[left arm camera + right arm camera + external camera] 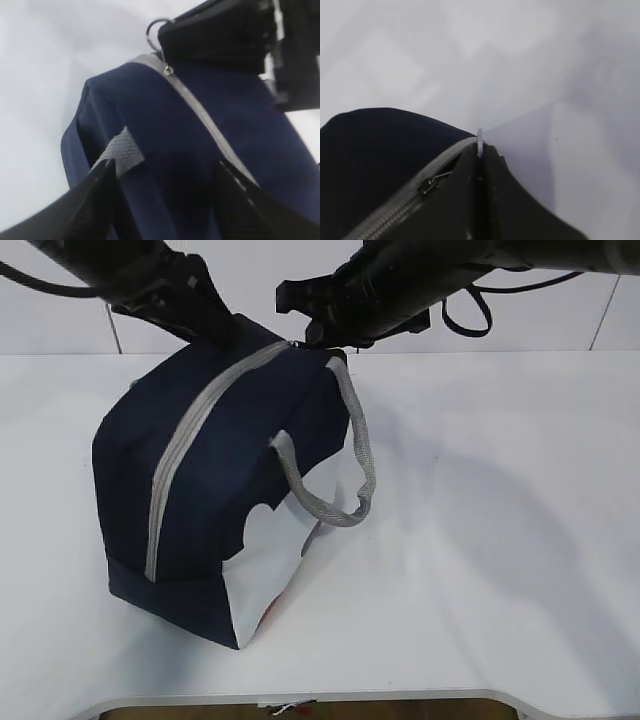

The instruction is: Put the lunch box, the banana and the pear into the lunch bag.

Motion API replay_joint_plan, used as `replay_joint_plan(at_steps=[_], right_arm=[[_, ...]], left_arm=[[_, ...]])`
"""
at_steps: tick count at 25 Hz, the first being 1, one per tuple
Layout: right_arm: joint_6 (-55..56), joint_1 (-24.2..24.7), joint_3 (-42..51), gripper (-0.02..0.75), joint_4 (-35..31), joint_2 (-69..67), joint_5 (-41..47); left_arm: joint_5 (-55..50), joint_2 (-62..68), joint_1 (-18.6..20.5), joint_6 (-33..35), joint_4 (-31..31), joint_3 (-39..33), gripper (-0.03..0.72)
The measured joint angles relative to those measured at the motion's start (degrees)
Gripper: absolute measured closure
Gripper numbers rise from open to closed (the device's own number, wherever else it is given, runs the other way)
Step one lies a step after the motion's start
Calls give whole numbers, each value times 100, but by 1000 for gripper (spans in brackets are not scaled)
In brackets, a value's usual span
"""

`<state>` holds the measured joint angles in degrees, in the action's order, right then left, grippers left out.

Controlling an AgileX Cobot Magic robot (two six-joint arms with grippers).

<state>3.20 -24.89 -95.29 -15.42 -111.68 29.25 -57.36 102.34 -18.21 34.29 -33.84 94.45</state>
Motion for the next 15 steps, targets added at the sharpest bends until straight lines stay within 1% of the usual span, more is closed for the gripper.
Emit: replay_joint_plan(at_steps=[2, 4, 5, 9, 10, 12, 15], right_arm=[[0, 0, 0, 725, 0, -9, 0], [0, 0, 0, 725, 0, -9, -11], [0, 0, 0, 725, 0, -9, -11], [0, 0, 0, 725, 0, -9, -21], [0, 0, 0, 726, 0, -9, -21], [0, 0, 0, 726, 0, -9, -43], [0, 0, 0, 726, 0, -9, -141]], left_arm=[[0, 146, 0, 0, 0, 4, 239], [35, 226, 0, 0, 0, 4, 277], [76, 240, 0, 0, 0, 4, 323], [154, 240, 0, -4, 31, 41, 600], [142, 240, 0, -4, 55, 62, 647], [53, 240, 0, 7, 75, 99, 678], [-133, 240, 0, 109, 89, 123, 685]])
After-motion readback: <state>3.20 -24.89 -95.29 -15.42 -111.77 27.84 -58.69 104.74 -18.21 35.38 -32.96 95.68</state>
